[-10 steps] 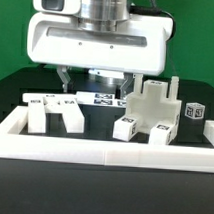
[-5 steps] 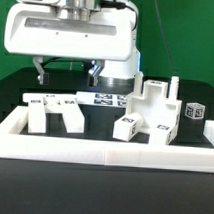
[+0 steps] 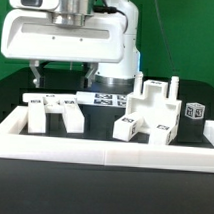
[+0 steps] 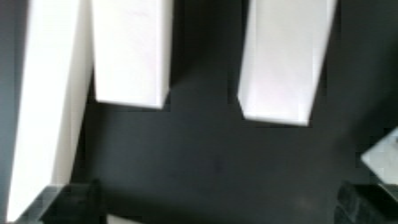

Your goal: Assemble chair

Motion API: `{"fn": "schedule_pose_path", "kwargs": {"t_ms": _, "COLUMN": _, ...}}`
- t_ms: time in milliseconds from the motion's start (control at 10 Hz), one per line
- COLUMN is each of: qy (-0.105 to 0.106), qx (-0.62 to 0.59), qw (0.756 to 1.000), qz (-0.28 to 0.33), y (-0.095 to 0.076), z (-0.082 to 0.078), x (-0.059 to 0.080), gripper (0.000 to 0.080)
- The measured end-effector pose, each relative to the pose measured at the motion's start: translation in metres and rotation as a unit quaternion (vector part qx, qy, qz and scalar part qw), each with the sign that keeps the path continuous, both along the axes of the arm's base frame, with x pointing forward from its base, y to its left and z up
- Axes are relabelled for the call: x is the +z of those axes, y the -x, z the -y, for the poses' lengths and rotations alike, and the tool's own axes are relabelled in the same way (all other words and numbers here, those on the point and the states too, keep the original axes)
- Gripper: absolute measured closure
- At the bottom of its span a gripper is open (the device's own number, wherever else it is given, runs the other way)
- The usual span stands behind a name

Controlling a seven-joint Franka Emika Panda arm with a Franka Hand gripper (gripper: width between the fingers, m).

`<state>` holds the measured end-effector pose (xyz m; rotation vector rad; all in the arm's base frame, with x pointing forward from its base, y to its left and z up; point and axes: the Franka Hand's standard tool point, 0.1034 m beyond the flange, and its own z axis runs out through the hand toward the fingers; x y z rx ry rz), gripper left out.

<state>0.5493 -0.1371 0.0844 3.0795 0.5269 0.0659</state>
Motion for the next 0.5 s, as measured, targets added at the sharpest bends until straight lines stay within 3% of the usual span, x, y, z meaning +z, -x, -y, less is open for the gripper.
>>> {"fn": "schedule_pose_path", "kwargs": {"t_ms": 300, "qy": -0.009, "qx": 0.019, "qw": 1.0, "qz": -0.017, "y": 0.022, "z": -0.005, "x": -0.009, "gripper": 0.015}}
{"fn": "schedule_pose_path", "kwargs": {"t_ms": 500, "qy": -0.01, "qx": 0.013, "qw": 1.0, "qz": -0.022, "y": 0.024, "z": -0.016, "x": -0.02, "gripper": 0.015}}
